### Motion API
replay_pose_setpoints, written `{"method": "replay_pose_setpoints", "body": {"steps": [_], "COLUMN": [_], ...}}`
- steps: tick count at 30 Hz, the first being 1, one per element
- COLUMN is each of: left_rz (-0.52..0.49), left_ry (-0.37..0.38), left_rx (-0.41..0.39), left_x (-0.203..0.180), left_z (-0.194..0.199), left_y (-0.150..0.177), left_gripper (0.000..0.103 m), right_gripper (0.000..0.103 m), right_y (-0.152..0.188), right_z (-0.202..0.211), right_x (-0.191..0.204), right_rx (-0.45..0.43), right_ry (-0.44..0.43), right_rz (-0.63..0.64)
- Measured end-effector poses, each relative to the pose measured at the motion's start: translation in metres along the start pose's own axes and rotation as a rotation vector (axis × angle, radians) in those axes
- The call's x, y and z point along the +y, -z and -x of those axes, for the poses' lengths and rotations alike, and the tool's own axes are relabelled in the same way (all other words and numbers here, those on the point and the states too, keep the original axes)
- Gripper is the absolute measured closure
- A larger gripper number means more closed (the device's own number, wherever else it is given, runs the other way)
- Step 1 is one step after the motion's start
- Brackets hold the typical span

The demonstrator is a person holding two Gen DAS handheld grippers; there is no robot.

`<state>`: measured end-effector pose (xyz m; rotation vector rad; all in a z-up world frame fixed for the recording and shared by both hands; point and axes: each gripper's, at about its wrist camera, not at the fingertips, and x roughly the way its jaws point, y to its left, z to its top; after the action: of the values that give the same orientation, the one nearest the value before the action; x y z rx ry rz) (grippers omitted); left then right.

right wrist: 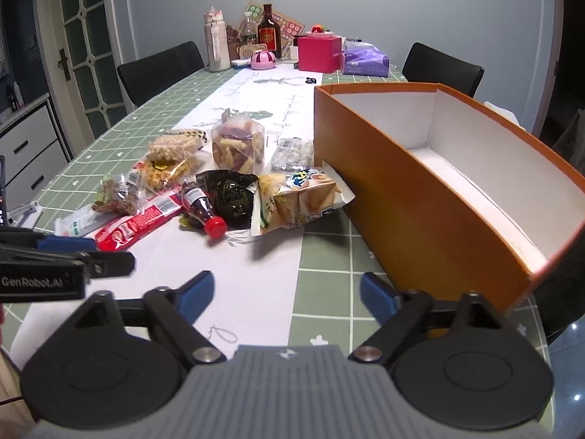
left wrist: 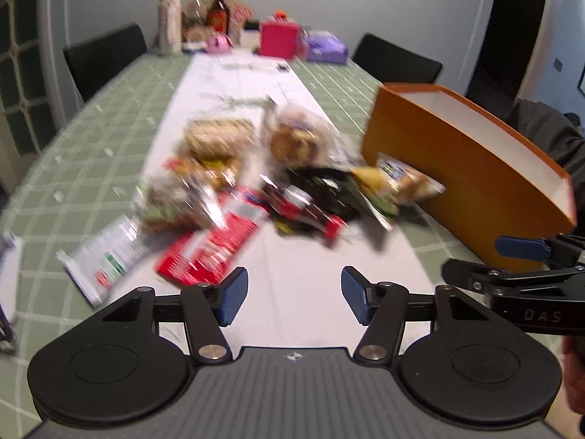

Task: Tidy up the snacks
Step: 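Grasp the clear nut bag with the left tool while the right tool grasps the red-capped bottle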

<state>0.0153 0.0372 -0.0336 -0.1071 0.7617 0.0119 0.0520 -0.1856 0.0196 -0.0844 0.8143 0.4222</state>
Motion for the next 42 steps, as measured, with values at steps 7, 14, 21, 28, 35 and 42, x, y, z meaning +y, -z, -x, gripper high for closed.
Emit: {"method": "replay_pose_setpoints", "body": {"steps": [7, 14, 21, 28, 35, 42], "left_rz": [-0.089, -0.016, 0.114, 0.143, 0.132, 0.106], "left_ry": [-0.16, -0.166, -0.214, -0.211, -0.221, -0.204], "left_rx": [-0.084, -0.004, -0.008, 0.02, 0.006, -0.024], "left_x": [0.02, 0.049, 0.068, 0.074, 0.075, 0.072], "left_z": [-0.013, -0.048, -0.064, -0.078, -0.083, -0.082], "left_y": [-0.028, -0.041, -0.037, -0.036, -0.032, -0.031], "left_gripper": [0.009, 0.009, 0.008, 0.008, 0.009, 0.029], "right_gripper": [0.01, 0.013, 0.029, 0.048, 0.051, 0.07], "right_y": [-0.023, -0.041, -0.046, -0.051, -0.049, -0.046], "right_z": [-0.034, -0.063, -0.083, -0.101, -0.118, -0.129], "right_x": [0.003, 0.017, 0.047, 0.057, 0.065, 0.072], "right_rx": [0.019, -0.019, -0.083, -0.064, -0.052, -0.046], "right_ry": [-0.007, -0.048, -0.127, -0.188, -0.199, -0.188], "right_rz": [-0.005, 0.01, 0.128, 0.147, 0.172, 0.218]}}
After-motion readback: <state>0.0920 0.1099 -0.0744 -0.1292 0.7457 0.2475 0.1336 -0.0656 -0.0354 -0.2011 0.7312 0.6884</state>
